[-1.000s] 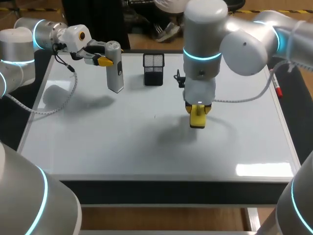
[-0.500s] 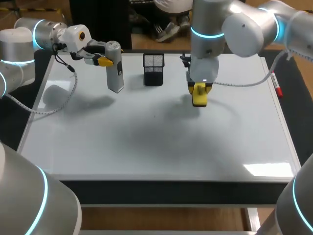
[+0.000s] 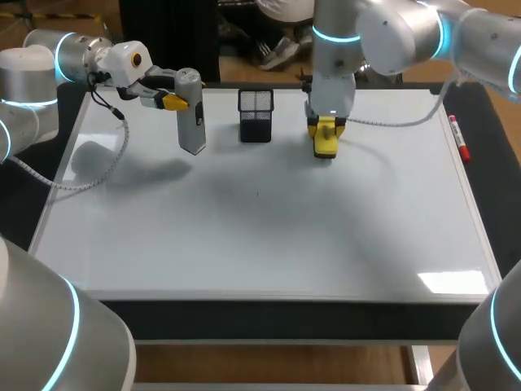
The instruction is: Pick up the inspection probe, press it on each red-marked spot on the whiteboard one by one, put down the probe, pick up the eraser, and wipe off all the red marks.
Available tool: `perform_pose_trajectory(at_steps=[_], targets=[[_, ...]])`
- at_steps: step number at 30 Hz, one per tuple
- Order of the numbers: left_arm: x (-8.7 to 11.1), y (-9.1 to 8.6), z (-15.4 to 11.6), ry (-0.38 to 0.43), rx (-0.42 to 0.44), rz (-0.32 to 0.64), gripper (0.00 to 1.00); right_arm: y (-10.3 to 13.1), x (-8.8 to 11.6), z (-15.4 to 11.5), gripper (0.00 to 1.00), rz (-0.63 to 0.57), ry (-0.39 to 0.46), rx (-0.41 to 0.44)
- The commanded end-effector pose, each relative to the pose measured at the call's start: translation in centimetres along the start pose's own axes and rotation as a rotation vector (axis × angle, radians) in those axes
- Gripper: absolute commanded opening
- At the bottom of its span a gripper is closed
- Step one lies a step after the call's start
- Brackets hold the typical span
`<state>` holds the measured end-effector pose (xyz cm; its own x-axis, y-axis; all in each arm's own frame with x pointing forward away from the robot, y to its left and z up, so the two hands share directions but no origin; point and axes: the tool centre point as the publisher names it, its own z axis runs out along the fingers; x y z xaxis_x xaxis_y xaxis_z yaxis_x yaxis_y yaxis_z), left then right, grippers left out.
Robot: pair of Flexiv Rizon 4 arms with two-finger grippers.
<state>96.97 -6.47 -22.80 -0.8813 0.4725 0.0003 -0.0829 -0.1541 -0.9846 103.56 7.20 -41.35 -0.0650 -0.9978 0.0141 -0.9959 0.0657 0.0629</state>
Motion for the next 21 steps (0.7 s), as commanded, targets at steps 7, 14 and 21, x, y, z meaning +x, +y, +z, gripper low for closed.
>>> perform_pose_trajectory(at_steps=[7,14,21], targets=[[-0.1,-0.1,-0.1,0.005,-0.001,-0.002,0.00,-3.6,-0.6,0.5,0.00,-0.002,0.013,-0.070],[-0.1,-0.1,-0.1,0.005,-0.001,-0.002,0.00,-4.5,-0.7,0.6,0.00,-0.003,0.017,-0.064],[-0.1,-0.1,-0.1,0.005,-0.001,-0.002,0.00,-4.9,-0.8,1.0,0.00,0.007,0.037,-0.062]])
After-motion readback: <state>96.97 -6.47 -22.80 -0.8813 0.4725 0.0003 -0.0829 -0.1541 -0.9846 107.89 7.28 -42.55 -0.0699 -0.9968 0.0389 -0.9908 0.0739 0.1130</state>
